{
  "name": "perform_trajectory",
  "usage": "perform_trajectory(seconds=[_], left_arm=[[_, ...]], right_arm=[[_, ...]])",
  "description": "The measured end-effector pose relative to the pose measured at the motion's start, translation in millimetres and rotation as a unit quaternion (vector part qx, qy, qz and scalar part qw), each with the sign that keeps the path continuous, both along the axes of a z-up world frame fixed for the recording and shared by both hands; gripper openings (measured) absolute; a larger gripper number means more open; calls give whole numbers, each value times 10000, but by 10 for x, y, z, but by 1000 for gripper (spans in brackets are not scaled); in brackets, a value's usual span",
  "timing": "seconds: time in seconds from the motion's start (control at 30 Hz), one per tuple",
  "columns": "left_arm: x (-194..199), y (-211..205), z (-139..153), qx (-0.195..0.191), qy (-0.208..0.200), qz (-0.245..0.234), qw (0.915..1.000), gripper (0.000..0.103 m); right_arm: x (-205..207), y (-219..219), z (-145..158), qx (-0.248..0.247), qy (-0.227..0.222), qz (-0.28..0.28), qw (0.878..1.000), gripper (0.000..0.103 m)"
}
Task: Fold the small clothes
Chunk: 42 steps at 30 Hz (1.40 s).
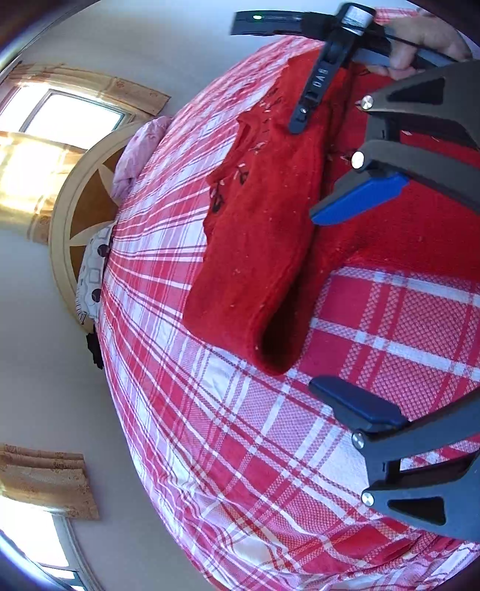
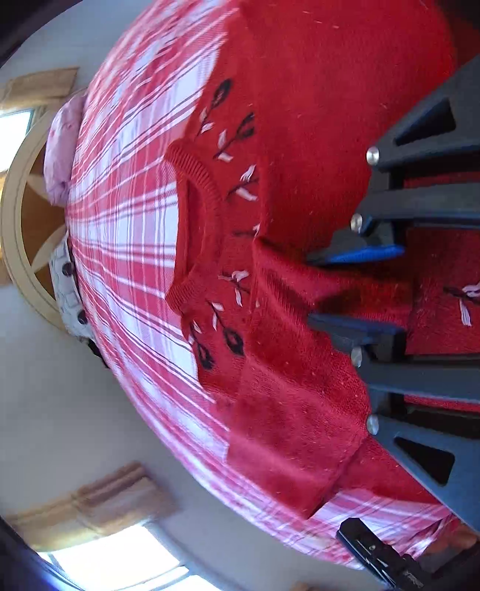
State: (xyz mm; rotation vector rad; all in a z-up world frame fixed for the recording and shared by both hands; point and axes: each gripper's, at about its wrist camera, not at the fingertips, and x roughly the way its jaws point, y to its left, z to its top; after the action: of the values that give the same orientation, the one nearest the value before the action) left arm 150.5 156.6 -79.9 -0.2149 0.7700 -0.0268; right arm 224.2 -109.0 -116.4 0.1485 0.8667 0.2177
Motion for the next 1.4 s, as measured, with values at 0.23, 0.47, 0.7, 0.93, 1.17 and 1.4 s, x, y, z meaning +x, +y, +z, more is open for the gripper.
perform_trajectory(seconds=[0.23, 0.47, 0.7, 0.93, 1.17, 1.4], left_arm=[[-40, 19, 6, -29, -28, 21, 10000, 86], [35, -223, 3, 54, -11, -183, 9998, 86], [329, -442, 20, 28, -56, 180, 9998, 86], [684, -368, -211, 150, 514, 1129, 9922, 86], [657, -444, -223, 512, 596, 1259, 9889, 86], [626, -538, -207, 676, 608, 1166, 9890, 86]], right_arm=[[17, -42, 466, 639, -144, 293, 9974, 7], [130, 180, 1319, 1431, -614, 797, 9846, 7], [114, 420, 1821, 1666, -1035, 1075, 9747, 7], [15, 267, 1827, 1889, -1172, 990, 9699, 7], [-68, -144, 1720, 2086, -1287, 582, 9677, 7], [-311, -575, 1744, 2176, -1565, 92, 9634, 7]])
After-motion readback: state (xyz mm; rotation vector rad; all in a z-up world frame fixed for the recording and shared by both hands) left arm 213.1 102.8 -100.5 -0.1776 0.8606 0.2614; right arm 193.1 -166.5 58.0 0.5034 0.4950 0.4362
